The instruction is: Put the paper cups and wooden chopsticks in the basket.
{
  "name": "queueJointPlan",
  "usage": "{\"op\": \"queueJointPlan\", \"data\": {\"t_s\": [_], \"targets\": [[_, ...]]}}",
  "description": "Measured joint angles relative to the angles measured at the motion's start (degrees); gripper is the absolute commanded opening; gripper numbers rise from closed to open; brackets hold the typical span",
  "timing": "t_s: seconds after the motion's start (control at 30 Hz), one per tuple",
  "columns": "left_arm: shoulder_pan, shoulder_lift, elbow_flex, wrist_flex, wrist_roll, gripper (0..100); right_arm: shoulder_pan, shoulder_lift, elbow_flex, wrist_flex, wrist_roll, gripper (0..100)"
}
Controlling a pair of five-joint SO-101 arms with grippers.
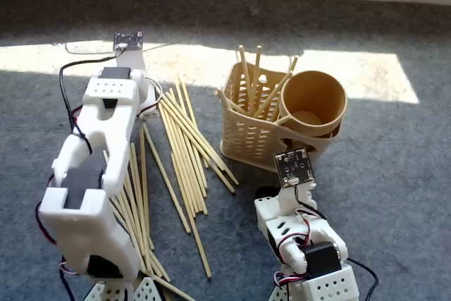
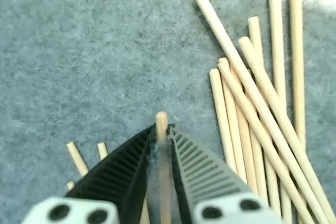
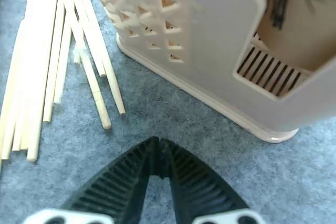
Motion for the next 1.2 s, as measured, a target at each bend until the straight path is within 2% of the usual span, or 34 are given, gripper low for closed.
{"op": "queueJointPlan", "data": {"t_s": [0.43, 0.73, 1.0, 1.2], "targets": [[0.0, -26.29, 13.27, 0.0, -0.09, 1, 0.0, 0.0, 0.0, 0.0, 0.0, 1.9], [0.0, -47.21, 15.38, 0.0, -0.09, 1, 0.0, 0.0, 0.0, 0.0, 0.0, 1.9], [7.38, -60.48, 15.38, -5.63, -0.09, 1, 0.0, 0.0, 0.0, 0.0, 0.0, 1.9], [14.15, -64.7, 15.38, -14.68, -0.09, 1, 0.0, 0.0, 0.0, 0.0, 0.0, 1.9]]}}
